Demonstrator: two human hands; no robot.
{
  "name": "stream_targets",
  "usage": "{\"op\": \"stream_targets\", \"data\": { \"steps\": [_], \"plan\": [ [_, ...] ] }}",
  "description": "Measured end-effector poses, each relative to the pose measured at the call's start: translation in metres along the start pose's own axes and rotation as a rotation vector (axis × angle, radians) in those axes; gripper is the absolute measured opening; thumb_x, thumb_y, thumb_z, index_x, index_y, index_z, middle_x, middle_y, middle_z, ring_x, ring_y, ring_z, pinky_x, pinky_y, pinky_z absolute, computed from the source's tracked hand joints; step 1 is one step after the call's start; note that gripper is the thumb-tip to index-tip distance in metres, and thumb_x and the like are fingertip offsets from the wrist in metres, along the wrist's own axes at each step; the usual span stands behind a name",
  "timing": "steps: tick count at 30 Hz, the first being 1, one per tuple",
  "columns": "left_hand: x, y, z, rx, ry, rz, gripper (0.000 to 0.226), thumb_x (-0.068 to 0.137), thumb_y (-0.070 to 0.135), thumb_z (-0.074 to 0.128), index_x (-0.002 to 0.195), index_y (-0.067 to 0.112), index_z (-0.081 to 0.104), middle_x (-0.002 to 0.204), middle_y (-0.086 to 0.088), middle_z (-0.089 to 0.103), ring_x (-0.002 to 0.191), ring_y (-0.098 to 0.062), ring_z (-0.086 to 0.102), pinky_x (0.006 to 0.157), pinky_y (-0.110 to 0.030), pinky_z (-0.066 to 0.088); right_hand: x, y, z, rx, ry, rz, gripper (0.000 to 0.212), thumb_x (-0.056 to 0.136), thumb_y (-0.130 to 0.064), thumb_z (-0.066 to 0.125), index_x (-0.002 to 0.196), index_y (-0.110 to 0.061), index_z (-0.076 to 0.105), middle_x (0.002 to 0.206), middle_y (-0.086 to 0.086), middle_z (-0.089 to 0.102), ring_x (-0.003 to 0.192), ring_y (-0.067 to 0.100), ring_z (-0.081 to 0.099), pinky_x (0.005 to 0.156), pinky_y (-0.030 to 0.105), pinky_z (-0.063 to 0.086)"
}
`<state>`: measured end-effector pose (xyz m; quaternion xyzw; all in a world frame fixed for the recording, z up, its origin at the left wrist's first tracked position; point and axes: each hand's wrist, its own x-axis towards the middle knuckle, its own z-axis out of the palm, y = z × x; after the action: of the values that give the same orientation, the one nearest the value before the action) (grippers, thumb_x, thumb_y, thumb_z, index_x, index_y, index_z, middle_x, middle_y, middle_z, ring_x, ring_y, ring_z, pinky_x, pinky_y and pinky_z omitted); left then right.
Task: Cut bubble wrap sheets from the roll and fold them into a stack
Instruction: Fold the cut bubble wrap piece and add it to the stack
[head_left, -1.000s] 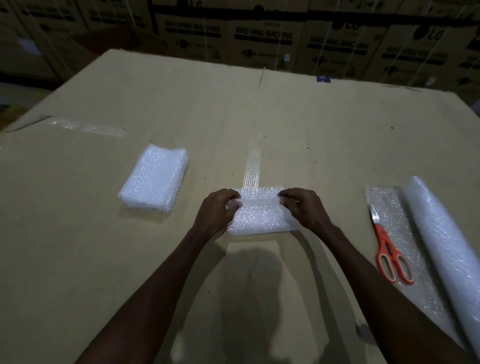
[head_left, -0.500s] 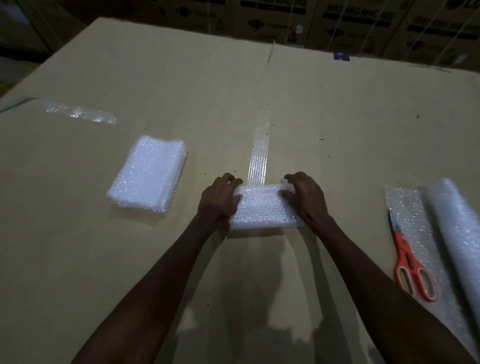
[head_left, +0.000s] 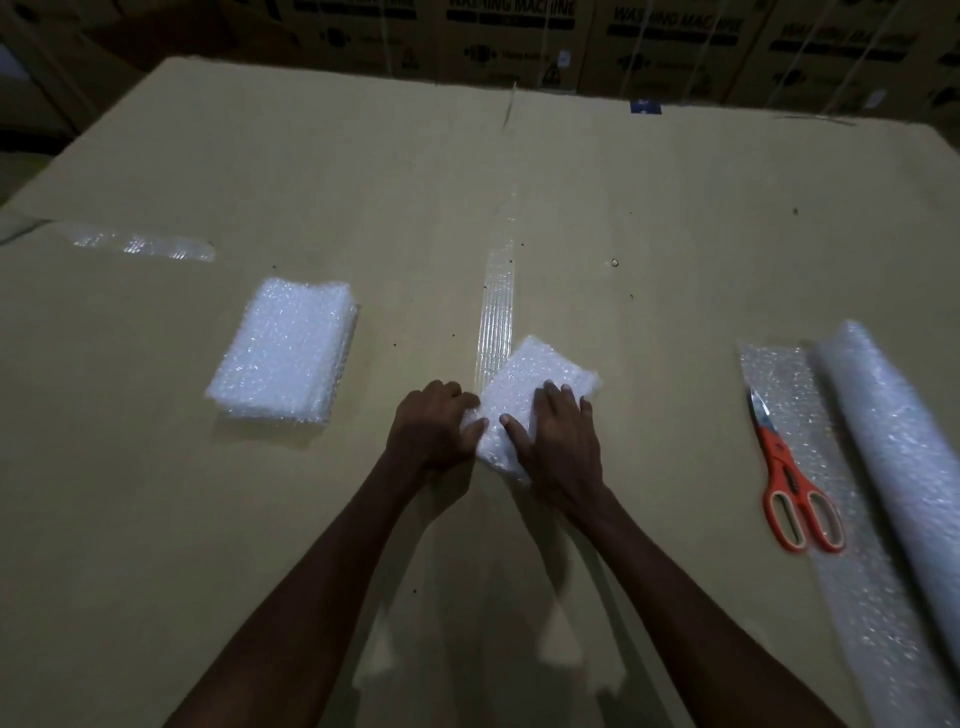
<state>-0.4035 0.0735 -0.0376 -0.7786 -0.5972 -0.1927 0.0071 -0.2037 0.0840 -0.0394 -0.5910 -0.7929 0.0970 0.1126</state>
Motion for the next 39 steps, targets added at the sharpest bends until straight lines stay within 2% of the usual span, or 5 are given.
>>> {"op": "stream_targets", "data": {
  "steps": [9, 15, 22, 33, 39],
  "plan": [
    [-0.012, 0.033, 0.011, -0.043, 0.186, 0.063, 0.036, 0.096, 0.031, 0.06, 0.119, 0.006, 0.07, 0.122, -0.012, 0.068, 0.107, -0.031, 0.066, 0.081, -0.039, 0.052, -0.011, 0.04, -0.023, -0.088, -0.28, -0.253, 0.097, 0.093, -0.071, 0.004, 0.158, -0.002, 0.025, 0.167, 0.02, 0.017, 0.155, 0.035, 0.016, 0.124, 0.045, 0.012],
    [-0.008, 0.038, 0.026, 0.01, -0.114, 0.003, 0.056, 0.101, 0.043, 0.041, 0.144, 0.009, 0.052, 0.152, -0.01, 0.047, 0.14, -0.029, 0.046, 0.105, -0.056, 0.04, -0.016, 0.048, -0.029, -0.116, -0.33, -0.303, 0.093, 0.096, -0.071, 0.003, 0.161, -0.006, 0.018, 0.169, 0.014, 0.008, 0.157, 0.028, 0.007, 0.125, 0.042, 0.008],
    [-0.016, 0.034, 0.029, 0.066, -0.105, -0.013, 0.056, 0.106, 0.041, 0.033, 0.142, 0.003, 0.053, 0.149, -0.015, 0.049, 0.137, -0.033, 0.048, 0.103, -0.063, 0.04, -0.026, 0.031, -0.038, 0.268, 0.233, 0.31, 0.043, 0.101, -0.035, 0.059, 0.131, -0.005, 0.062, 0.126, 0.015, 0.066, 0.109, 0.035, 0.064, 0.086, 0.04, 0.05],
    [-0.012, 0.032, 0.019, -0.007, -0.316, -0.091, 0.084, 0.098, 0.06, -0.004, 0.156, 0.009, 0.028, 0.163, -0.011, 0.026, 0.153, -0.029, 0.016, 0.119, -0.062, 0.008, -0.01, 0.001, -0.061, 0.964, 0.091, 0.606, 0.004, 0.081, -0.01, 0.076, 0.078, -0.011, 0.073, 0.081, 0.005, 0.074, 0.076, 0.026, 0.069, 0.077, 0.046, 0.058],
    [-0.011, 0.048, -0.031, -0.639, -0.148, -0.448, 0.098, 0.088, 0.08, 0.036, 0.16, 0.019, 0.01, 0.167, 0.0, 0.014, 0.154, -0.017, 0.0, 0.124, -0.046, 0.001, -0.021, -0.026, -0.111, 1.217, 0.026, 0.411, 0.006, 0.091, -0.008, 0.073, 0.096, -0.005, 0.074, 0.091, 0.009, 0.077, 0.079, 0.02, 0.073, 0.065, 0.031, 0.058]
  ]
}}
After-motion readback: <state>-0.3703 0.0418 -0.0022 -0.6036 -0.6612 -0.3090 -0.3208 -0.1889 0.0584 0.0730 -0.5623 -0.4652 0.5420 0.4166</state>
